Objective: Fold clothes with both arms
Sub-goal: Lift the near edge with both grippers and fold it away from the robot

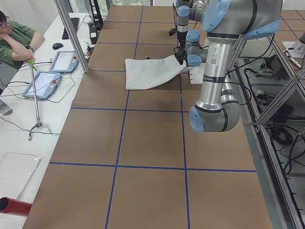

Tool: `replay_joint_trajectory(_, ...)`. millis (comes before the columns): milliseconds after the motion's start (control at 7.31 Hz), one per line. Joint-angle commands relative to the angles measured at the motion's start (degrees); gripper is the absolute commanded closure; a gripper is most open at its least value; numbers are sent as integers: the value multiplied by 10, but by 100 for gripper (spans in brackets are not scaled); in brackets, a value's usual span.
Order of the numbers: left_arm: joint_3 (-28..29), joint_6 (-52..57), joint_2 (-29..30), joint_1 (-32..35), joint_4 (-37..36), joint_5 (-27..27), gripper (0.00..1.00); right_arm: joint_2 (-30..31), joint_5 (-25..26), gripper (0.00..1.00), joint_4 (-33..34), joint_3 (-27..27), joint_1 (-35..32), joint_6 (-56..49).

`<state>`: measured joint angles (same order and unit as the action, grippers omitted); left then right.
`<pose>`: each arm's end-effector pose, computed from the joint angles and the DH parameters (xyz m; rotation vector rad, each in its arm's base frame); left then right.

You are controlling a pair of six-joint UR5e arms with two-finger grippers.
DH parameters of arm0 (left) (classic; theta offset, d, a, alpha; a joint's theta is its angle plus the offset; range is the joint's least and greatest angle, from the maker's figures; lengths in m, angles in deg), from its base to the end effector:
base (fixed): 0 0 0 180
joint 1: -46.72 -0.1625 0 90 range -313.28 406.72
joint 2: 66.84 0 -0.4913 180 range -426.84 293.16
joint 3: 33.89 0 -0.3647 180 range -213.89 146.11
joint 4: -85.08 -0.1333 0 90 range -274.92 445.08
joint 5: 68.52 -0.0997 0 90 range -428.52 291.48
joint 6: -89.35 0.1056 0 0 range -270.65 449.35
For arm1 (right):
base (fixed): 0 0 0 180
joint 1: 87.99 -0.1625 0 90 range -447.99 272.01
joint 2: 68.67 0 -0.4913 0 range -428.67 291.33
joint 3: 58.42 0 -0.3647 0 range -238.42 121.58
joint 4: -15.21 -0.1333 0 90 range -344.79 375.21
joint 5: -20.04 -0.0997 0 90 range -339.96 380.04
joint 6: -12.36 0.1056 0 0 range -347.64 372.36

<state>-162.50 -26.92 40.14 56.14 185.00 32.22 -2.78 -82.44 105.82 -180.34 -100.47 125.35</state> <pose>0.4602 -0.1915 0.2838 -0.3348 1.1131 -0.4449 -0.5092 -0.2258 0.2849 -0.2906 -0.9498 0.4627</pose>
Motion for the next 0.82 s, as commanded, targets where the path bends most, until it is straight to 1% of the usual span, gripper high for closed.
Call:
replay_joint_trajectory(0,3,19,3,25,-3,0,100,-7,-3,100,-5,17,-47,-6)
replay_joint_trajectory(137,8,21,5,51,-3,0,100,-11,-1,100,-9,17,-63,-18)
replay_joint_trajectory(274,17,57,17,78,-3,3,100,-15,0,100,-25,18,-80,-20)
replay_joint_trajectory(410,24,74,20,103,-3,3,100,-22,1,100,-35,32,-94,-21)
replay_joint_trajectory(547,43,77,30,124,4,3,100,-43,1,100,-36,59,-111,-21)
replay_joint_trajectory(684,79,90,53,151,6,3,100,-56,1,100,-44,82,-128,-33)
